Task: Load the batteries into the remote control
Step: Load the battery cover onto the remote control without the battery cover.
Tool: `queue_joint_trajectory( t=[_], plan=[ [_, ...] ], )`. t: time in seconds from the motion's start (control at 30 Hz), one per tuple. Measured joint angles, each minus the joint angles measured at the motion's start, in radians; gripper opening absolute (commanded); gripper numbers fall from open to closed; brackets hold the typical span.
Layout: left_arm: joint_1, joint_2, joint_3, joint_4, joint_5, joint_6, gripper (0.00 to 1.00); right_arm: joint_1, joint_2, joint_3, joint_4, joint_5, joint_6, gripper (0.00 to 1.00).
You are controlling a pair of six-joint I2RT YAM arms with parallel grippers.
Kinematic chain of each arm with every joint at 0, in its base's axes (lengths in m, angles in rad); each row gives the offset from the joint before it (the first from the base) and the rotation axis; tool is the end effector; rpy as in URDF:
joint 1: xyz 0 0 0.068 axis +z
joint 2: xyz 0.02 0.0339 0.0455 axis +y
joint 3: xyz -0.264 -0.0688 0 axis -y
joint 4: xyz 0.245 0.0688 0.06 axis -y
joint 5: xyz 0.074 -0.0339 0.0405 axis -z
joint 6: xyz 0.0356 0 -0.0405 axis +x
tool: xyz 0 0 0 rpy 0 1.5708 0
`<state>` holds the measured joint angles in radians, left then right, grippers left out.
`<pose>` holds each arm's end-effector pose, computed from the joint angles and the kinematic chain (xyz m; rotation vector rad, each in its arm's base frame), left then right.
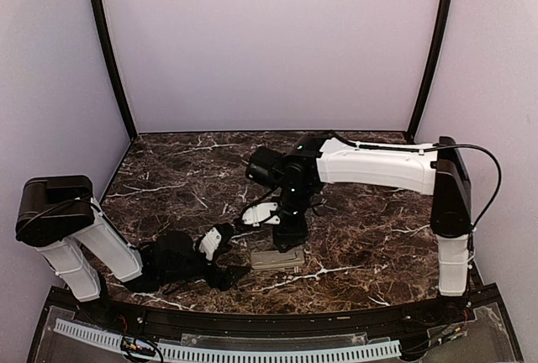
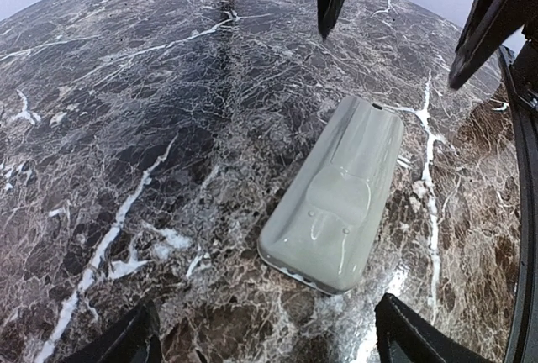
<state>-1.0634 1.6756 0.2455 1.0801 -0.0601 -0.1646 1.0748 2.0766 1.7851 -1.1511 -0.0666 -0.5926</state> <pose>0.1206 -0.2125 0.1043 0.8293 1.8161 -0.7554 0.1949 0.3651 0.2229 -2.2476 2.0315 0.1444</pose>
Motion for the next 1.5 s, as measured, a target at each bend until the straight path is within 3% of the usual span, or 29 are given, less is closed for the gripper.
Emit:
queue_joint_trajectory(
  t=[0.07, 0.13, 0.27, 0.3, 0.5, 0.67, 1.13, 1.5],
  plan=[
    [0.000, 0.000, 0.000, 0.000, 0.000, 0.009, 0.90, -0.006, -0.065, -0.012, 0.021, -0.028, 0.014, 0.55],
    [0.000, -0.001, 0.001, -0.004, 0.000, 0.023, 0.91, -0.017, -0.130, -0.034, 0.045, -0.053, 0.055, 0.46],
    [0.000, -0.001, 0.015, -0.031, 0.000, 0.056, 0.91, -0.066, -0.234, -0.100, 0.147, -0.116, 0.266, 0.04],
    [0.000, -0.001, 0.019, -0.032, 0.000, 0.062, 0.91, -0.089, -0.248, -0.121, 0.185, -0.150, 0.354, 0.00],
    [0.000, -0.001, 0.020, -0.034, -0.003, 0.074, 0.91, -0.159, -0.269, -0.348, 0.417, -0.235, 0.740, 0.00],
    [0.000, -0.001, 0.020, -0.034, -0.003, 0.074, 0.91, -0.148, -0.276, -0.470, 0.501, -0.241, 0.933, 0.00],
    [0.000, -0.001, 0.020, -0.034, -0.004, 0.074, 0.91, -0.127, -0.276, -0.476, 0.555, -0.244, 1.048, 0.00],
    [0.000, -0.001, 0.020, -0.034, -0.005, 0.073, 0.91, -0.123, -0.238, -0.639, 0.674, -0.314, 1.099, 0.00]
  ],
)
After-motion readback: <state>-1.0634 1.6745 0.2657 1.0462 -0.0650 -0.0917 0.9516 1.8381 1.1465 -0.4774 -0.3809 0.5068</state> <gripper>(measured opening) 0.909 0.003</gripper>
